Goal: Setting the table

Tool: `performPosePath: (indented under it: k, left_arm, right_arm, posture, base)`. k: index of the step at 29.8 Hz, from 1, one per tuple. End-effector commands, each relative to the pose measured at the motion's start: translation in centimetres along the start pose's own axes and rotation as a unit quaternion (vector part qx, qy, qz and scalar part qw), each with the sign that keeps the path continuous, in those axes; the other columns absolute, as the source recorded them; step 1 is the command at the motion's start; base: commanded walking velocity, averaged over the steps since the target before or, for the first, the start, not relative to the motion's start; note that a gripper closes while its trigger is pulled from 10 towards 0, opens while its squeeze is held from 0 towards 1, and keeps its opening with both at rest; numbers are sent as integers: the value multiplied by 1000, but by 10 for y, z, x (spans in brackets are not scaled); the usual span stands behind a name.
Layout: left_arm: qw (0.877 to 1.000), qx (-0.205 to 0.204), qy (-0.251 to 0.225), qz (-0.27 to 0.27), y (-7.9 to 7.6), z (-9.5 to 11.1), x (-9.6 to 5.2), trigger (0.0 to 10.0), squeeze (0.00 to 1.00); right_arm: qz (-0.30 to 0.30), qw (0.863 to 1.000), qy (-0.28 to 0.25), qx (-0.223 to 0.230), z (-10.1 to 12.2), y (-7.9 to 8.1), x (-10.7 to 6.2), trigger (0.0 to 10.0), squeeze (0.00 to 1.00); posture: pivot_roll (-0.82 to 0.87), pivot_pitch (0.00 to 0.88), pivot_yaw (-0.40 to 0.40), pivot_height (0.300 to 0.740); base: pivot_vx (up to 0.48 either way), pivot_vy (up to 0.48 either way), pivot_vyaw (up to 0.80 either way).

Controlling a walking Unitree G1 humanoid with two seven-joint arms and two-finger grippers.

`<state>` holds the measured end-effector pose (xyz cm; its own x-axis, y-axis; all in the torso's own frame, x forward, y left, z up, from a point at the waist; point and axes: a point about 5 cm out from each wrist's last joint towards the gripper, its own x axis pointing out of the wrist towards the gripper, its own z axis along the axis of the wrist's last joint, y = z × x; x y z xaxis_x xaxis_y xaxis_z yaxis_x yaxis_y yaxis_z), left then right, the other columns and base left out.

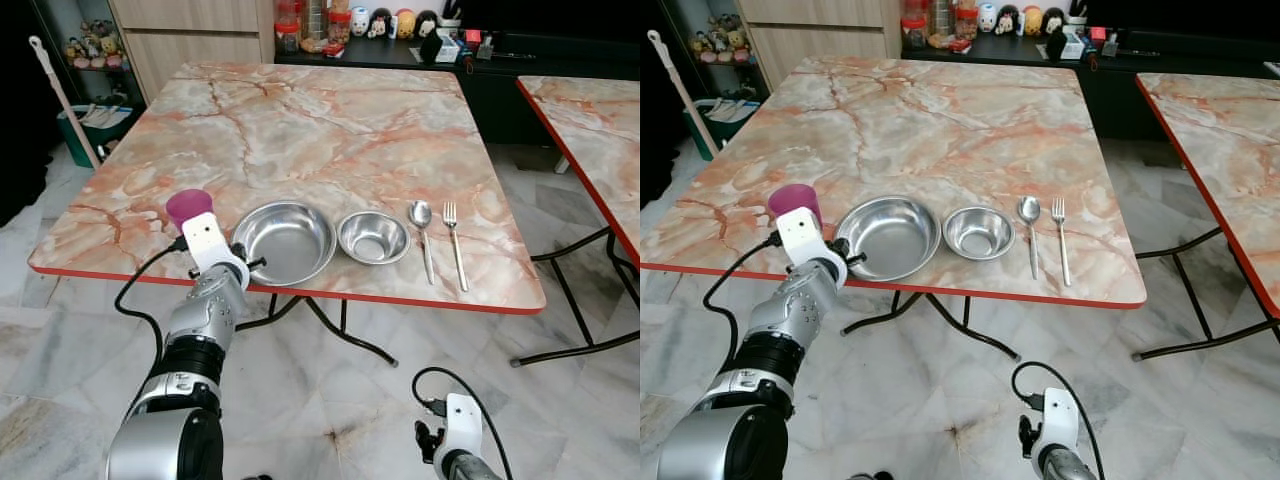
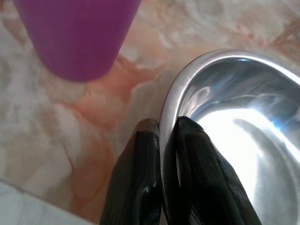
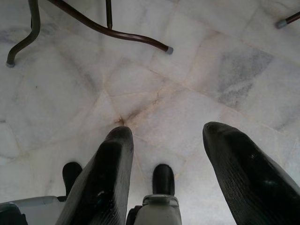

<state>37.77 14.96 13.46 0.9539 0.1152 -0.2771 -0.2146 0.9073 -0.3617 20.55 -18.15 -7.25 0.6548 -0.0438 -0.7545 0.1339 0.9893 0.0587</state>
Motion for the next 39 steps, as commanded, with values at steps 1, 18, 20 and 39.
performPosePath:
  k: [1,18,20,39]
  left_arm:
    - [1000,1,16,13,8,-9,-1,0,0]
    - [992,-66,-86,-66,-8,9,-15,10000,0]
    - [989,-69,-103,-78,-10,12,-17,10000,0]
    - [949,-90,-247,-174,-37,50,-39,10000,0]
  right_arm:
    - [1,1000,7,-1,-2,0,0,10000,0]
    - [2,1000,5,-12,1,-5,0,10000,0]
    - [2,1000,5,-12,2,-6,0,10000,0]
    - [1,1000,3,-13,3,-9,0,10000,0]
  posture:
    - [78,85,-31,740]
    - [80,97,-56,740]
    - [79,98,-58,740]
    - [75,99,-69,740]
  base:
    - [0,0,0]
    - [0,0,0]
    - [0,0,0]
    - [0,0,0]
